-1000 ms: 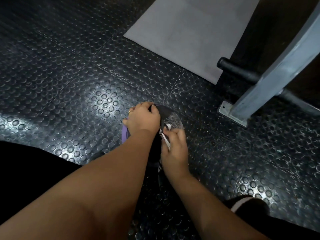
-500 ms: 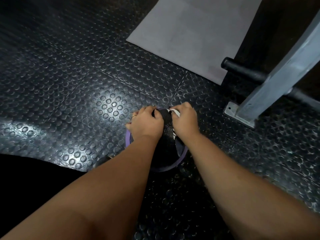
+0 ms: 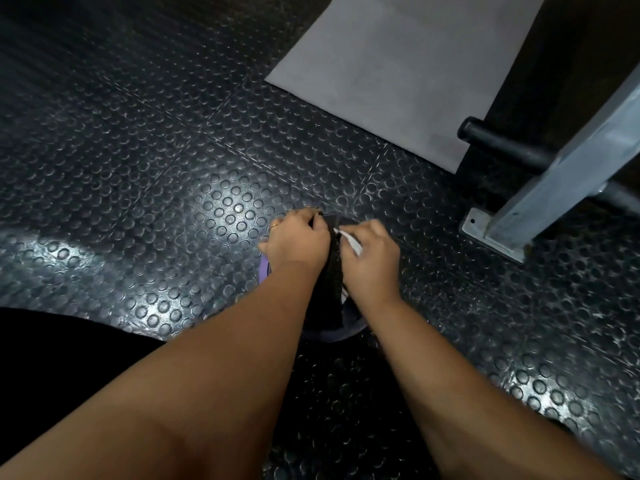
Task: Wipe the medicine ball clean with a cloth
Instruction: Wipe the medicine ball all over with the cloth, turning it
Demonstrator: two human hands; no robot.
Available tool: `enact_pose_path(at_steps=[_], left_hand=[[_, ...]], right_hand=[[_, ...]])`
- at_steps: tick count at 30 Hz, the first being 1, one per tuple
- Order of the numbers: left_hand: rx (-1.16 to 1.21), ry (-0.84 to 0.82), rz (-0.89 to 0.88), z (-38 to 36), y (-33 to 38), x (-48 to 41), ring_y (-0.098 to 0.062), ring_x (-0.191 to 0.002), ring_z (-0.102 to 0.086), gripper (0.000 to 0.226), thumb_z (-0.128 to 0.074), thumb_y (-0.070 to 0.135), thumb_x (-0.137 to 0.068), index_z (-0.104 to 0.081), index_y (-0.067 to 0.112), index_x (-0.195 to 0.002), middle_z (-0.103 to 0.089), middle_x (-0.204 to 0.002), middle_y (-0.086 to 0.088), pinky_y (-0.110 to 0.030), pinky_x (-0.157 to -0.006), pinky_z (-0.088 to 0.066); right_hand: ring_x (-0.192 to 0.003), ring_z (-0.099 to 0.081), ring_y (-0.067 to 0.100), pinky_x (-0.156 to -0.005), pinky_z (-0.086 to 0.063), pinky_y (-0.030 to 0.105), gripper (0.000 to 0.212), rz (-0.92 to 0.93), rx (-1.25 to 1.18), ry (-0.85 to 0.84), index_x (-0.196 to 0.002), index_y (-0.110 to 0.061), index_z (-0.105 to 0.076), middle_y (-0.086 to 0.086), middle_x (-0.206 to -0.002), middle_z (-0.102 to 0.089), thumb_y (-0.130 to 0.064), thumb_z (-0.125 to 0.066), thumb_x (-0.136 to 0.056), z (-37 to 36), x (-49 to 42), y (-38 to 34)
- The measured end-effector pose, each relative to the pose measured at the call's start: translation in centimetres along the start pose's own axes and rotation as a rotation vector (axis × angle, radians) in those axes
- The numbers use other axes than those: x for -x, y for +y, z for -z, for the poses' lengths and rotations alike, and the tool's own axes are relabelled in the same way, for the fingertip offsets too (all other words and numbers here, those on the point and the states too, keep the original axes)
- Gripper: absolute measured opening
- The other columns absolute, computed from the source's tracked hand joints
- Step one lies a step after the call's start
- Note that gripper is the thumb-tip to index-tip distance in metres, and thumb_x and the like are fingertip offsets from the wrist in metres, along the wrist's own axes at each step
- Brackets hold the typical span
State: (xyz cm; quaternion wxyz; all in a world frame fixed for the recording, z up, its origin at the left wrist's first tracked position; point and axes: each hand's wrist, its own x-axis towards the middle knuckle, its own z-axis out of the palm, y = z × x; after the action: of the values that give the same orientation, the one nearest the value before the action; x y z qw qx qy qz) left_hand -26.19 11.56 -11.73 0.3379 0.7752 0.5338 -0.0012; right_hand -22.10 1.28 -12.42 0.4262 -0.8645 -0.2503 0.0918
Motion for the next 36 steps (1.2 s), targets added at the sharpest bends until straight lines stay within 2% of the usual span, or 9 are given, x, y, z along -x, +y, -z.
enact_pose_path(at_steps=[2, 5, 10, 17, 21, 26, 29, 32, 36], left_hand=[[-0.002, 0.006, -0.004, 0.0, -0.1, 0.3, -0.024, -0.112, -0.055, 0.033, -0.044, 0.04, -0.099, -0.067, 0.036, -0.122, -0.066, -0.119, 0.004, -0.044, -0.1, -0.034], [0.018, 0.015, 0.035, 0.2, 0.4, 0.4, -0.025, -0.111, -0.055, 0.031, -0.044, 0.04, -0.098, -0.069, 0.033, -0.114, -0.067, -0.112, 0.002, -0.047, -0.104, -0.032], [0.041, 0.009, 0.048, 0.3, 0.6, 0.4, -0.026, -0.107, -0.058, 0.028, -0.046, 0.039, -0.097, -0.071, 0.031, -0.108, -0.069, -0.099, 0.0, -0.053, -0.104, -0.038], [0.083, 0.008, 0.039, 0.2, 0.5, 0.2, -0.027, -0.102, -0.061, 0.029, -0.047, 0.041, -0.096, -0.072, 0.032, -0.107, -0.071, -0.092, -0.001, -0.054, -0.1, -0.043], [0.069, -0.007, 0.038, 0.4, 0.4, -0.2, -0.028, -0.106, -0.059, 0.027, -0.049, 0.042, -0.097, -0.071, 0.034, -0.11, -0.07, -0.1, -0.003, -0.051, -0.104, -0.039], [0.06, 0.016, 0.018, 0.5, 0.5, 0.7, -0.025, -0.112, -0.055, 0.029, -0.047, 0.037, -0.098, -0.071, 0.033, -0.113, -0.066, -0.094, 0.002, -0.044, -0.104, -0.033], [0.045, 0.017, 0.063, 0.7, 0.9, 0.1, -0.025, -0.102, -0.055, 0.027, -0.047, 0.038, -0.098, -0.071, 0.032, -0.105, -0.054, -0.081, 0.004, -0.048, -0.106, -0.033], [0.053, -0.002, 0.094, 0.6, 0.8, -0.6, -0.024, -0.092, -0.055, 0.026, -0.047, 0.039, -0.097, -0.071, 0.032, -0.104, -0.064, -0.09, 0.001, -0.05, -0.104, -0.037], [0.064, 0.008, 0.087, 0.3, 0.9, -0.8, -0.025, -0.102, -0.059, 0.027, -0.047, 0.039, -0.097, -0.071, 0.034, -0.107, -0.069, -0.096, 0.0, -0.053, -0.104, -0.038]], right_hand=[[-0.085, -0.06, 0.021, -0.074, -0.042, 0.021, 0.019, -0.051, 0.035, -0.062, -0.1, -0.007, -0.073, 0.006, -0.097, -0.062, -0.007, -0.061, -0.085, -0.4, -2.5, 0.1], [-0.088, -0.06, 0.024, -0.075, -0.045, 0.027, 0.019, -0.071, 0.097, -0.142, -0.099, -0.008, -0.073, 0.008, -0.099, -0.062, -0.008, -0.058, -0.087, -0.7, -4.8, 0.5], [-0.085, -0.056, 0.012, -0.071, -0.035, 0.005, 0.019, -0.015, 0.007, -0.113, -0.099, -0.01, -0.072, 0.002, -0.097, -0.06, -0.003, -0.061, -0.085, 0.4, -1.4, 0.4], [-0.086, -0.063, 0.013, -0.078, -0.048, 0.021, 0.018, 0.073, -0.106, -0.049, -0.095, -0.012, -0.073, -0.002, -0.091, -0.063, -0.004, -0.066, -0.081, 1.2, 3.7, 0.8], [-0.078, -0.058, 0.01, -0.071, -0.036, 0.001, 0.021, 0.019, -0.048, -0.041, -0.097, -0.012, -0.075, 0.001, -0.089, -0.064, -0.002, -0.066, -0.081, 0.7, 0.7, 0.0], [-0.089, -0.061, 0.021, -0.071, -0.037, 0.016, 0.018, -0.121, 0.086, -0.183, -0.099, -0.013, -0.074, 0.005, -0.098, -0.065, -0.009, -0.061, -0.086, -0.2, -5.3, 0.2], [-0.089, -0.06, 0.018, -0.076, -0.04, 0.017, 0.017, -0.053, 0.055, -0.194, -0.098, -0.012, -0.072, 0.003, -0.099, -0.063, -0.007, -0.061, -0.086, 0.3, -3.9, 0.1], [-0.087, -0.055, 0.009, -0.076, -0.035, 0.005, 0.019, 0.041, -0.023, -0.131, -0.096, -0.012, -0.069, -0.001, -0.095, -0.06, -0.002, -0.06, -0.083, 0.8, 0.4, 0.2], [-0.089, -0.053, 0.007, -0.079, -0.035, 0.006, 0.02, 0.085, -0.093, -0.122, -0.095, -0.011, -0.065, -0.008, -0.093, -0.054, -0.003, -0.055, -0.079, 1.4, 4.6, 0.8]])
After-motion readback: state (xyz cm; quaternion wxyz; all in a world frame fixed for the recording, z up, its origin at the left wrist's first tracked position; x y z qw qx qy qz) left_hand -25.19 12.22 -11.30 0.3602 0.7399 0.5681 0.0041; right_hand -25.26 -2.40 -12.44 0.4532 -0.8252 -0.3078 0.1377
